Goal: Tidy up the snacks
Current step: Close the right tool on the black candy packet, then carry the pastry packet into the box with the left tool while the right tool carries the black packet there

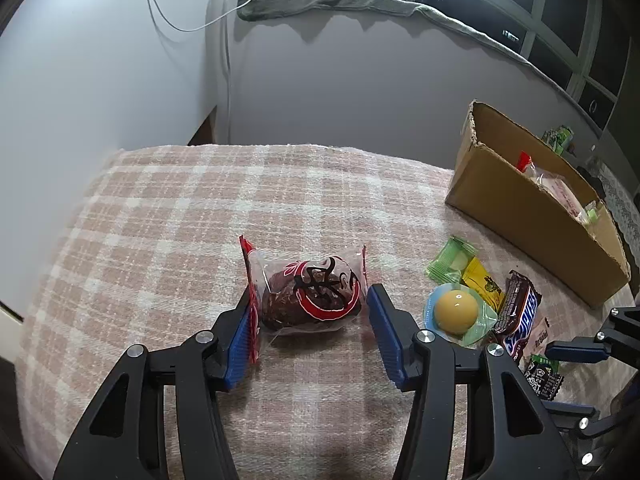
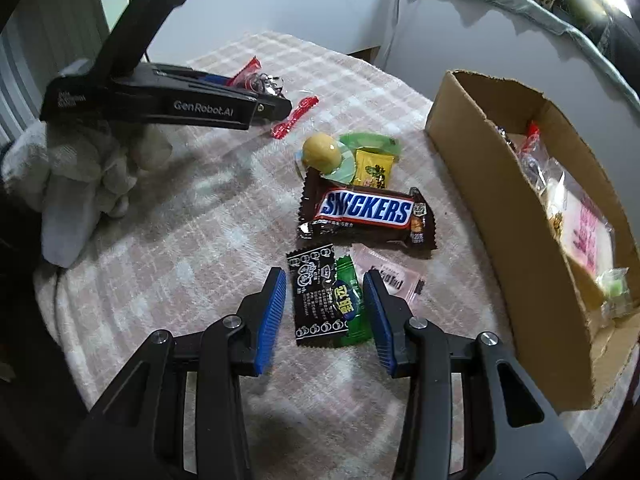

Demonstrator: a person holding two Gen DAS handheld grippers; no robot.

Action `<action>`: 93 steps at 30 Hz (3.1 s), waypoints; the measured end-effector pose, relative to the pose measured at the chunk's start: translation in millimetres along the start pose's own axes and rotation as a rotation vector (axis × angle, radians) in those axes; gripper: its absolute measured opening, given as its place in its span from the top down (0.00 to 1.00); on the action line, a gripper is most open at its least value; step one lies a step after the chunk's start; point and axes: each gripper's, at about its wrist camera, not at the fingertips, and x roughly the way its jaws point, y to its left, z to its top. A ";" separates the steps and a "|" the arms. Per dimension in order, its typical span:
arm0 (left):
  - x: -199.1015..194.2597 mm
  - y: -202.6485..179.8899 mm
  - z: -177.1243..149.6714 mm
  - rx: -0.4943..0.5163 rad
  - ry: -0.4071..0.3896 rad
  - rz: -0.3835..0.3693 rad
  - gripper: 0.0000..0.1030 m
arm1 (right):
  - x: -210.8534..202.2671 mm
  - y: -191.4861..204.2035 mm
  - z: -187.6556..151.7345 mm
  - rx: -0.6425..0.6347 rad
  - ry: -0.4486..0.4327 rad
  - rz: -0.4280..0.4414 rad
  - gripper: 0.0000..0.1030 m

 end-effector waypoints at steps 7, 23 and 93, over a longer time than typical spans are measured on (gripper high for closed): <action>-0.7 0.2 0.0 -0.002 -0.001 -0.004 0.49 | -2.1 -0.7 -4.5 0.009 0.007 0.019 0.59; -1.3 1.1 -0.1 -0.006 -0.003 -0.012 0.50 | -2.1 8.8 -2.2 -0.016 0.019 0.014 0.59; -29.5 -149.1 90.4 0.157 -0.157 -0.246 0.45 | -101.8 -166.3 -14.5 0.363 -0.216 -0.254 0.18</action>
